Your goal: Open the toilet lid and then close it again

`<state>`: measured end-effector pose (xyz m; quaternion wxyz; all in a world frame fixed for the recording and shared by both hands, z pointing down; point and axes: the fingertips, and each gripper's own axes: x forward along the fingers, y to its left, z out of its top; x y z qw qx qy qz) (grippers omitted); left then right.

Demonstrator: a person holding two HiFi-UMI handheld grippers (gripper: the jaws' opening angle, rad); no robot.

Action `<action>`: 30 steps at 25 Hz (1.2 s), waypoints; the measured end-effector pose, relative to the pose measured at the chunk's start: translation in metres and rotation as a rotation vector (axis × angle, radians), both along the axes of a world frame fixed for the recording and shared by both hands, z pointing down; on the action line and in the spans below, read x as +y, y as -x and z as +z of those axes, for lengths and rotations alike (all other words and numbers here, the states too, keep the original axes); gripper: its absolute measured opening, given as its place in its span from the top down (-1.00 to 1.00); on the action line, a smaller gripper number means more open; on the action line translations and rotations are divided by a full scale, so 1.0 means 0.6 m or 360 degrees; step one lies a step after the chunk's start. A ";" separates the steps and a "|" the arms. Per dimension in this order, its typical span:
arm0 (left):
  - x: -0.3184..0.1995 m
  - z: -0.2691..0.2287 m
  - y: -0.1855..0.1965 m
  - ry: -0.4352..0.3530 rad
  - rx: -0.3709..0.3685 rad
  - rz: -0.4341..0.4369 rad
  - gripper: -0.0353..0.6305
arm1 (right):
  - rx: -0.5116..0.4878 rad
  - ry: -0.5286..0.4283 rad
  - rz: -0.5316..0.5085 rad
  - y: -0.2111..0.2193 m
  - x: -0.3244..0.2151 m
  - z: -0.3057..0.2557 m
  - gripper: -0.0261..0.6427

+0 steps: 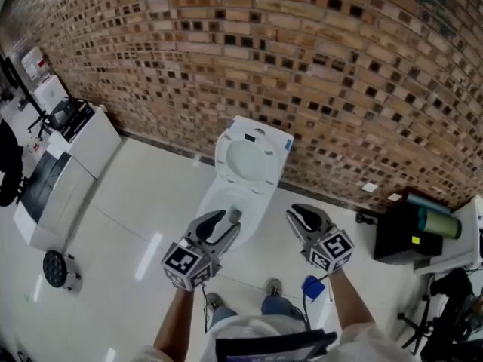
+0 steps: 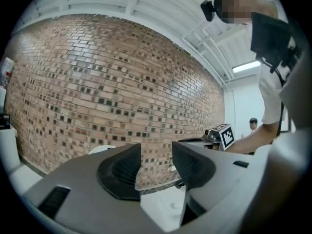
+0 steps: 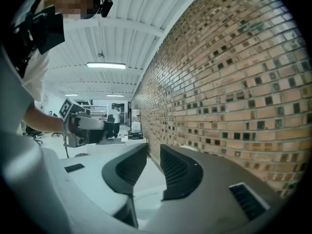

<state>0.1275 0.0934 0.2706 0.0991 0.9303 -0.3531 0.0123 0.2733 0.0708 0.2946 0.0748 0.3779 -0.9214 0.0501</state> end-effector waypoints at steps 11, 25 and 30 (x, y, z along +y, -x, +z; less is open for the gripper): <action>0.048 0.012 -0.005 0.0074 -0.0010 0.0004 0.43 | 0.0022 0.0020 -0.0071 0.020 0.076 0.003 0.66; 0.030 0.011 -0.008 0.0094 0.0097 -0.0057 0.41 | 0.0031 0.0032 -0.0126 0.027 0.043 0.008 0.66; 0.014 0.014 -0.012 0.0112 0.0094 -0.0070 0.41 | 0.0047 0.0057 -0.0136 0.013 0.020 0.019 0.66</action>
